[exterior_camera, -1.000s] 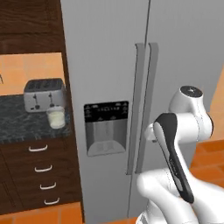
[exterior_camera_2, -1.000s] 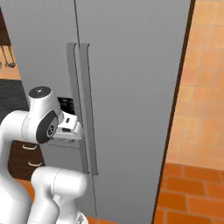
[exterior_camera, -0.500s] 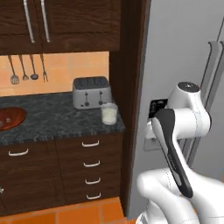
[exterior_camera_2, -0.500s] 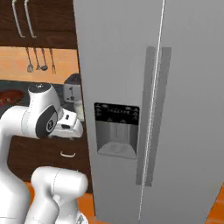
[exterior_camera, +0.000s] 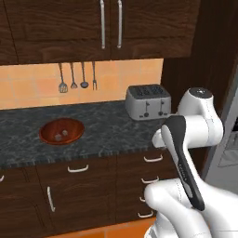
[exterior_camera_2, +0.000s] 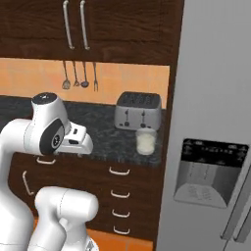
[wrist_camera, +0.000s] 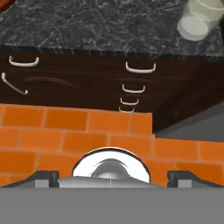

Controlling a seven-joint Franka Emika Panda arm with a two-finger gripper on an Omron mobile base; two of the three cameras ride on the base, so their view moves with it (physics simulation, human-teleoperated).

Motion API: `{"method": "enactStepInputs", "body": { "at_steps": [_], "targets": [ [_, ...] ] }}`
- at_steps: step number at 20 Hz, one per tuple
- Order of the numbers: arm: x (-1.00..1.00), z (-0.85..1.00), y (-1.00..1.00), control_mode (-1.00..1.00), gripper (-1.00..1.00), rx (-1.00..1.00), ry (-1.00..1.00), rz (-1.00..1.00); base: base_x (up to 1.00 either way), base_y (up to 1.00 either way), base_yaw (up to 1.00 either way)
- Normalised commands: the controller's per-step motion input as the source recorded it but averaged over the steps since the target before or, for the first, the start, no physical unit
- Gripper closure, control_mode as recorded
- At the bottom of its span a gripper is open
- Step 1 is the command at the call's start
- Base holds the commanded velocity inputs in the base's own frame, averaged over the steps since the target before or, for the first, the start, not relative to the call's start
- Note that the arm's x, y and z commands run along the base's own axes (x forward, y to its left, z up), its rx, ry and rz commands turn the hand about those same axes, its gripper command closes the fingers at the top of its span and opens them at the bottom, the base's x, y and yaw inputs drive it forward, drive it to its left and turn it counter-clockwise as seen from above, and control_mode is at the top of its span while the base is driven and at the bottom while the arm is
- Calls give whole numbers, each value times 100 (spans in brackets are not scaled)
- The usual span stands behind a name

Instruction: Grab a lemon wedge from the fridge and one ice cube from the ice bowl, and put them in the glass of lemonade.

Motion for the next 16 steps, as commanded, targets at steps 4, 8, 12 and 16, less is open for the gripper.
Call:
{"method": "enactStepInputs", "body": {
  "at_steps": [4,8,12,16],
  "targets": [
    [0,0,0,100,-100,0,0,0,76,89,-1],
    [0,0,0,100,-100,0,0,0,86,34,-6],
    [0,0,0,100,-100,0,0,0,79,3,0],
    [7,-7,6,-100,-100,0,-1,-2,35,7,-4]
  ]
}}
